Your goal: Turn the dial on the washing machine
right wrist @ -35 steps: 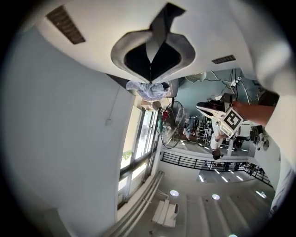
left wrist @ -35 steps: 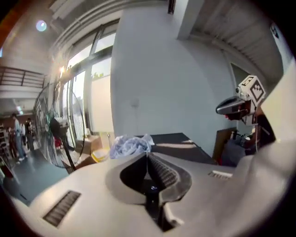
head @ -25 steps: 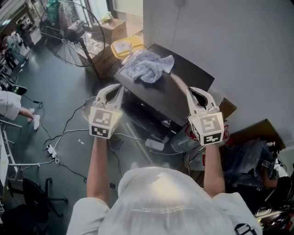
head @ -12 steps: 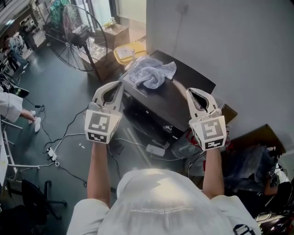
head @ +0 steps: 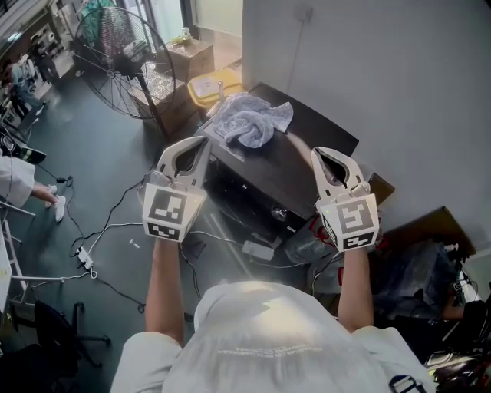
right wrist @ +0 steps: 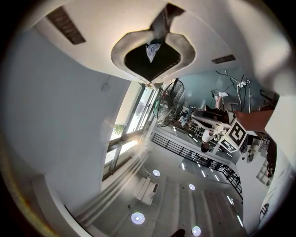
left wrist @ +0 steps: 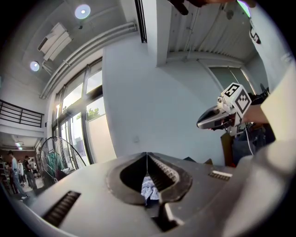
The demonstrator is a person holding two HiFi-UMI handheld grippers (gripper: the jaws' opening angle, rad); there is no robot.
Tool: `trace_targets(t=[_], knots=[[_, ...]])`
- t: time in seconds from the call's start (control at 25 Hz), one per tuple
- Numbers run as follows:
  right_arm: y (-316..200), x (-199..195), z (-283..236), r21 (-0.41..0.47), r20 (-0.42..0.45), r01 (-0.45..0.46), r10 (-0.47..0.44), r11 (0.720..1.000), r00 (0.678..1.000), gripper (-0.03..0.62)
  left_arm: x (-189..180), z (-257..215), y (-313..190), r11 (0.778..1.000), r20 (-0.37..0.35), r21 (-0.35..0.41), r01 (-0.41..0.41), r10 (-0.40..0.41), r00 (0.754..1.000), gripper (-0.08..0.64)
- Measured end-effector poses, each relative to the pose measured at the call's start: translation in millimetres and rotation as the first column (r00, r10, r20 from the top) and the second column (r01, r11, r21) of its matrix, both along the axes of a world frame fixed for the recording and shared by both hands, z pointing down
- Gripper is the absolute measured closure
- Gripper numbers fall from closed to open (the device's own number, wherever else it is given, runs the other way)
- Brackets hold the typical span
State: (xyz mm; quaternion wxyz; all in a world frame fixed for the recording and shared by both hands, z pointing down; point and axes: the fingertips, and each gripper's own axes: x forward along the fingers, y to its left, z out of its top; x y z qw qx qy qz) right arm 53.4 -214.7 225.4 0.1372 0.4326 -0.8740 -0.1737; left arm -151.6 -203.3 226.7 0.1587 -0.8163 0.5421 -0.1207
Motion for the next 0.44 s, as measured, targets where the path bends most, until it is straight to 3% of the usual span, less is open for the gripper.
trace_targets(t=[0.44], knots=[[-1.0,0.6,7.0,-0.027,0.026,0.001,0.000,1.000,1.000,0.577,-0.4,6.1,1.8,1.000,0.000,-0.019,-0.003,0.003,1.000,0.541]])
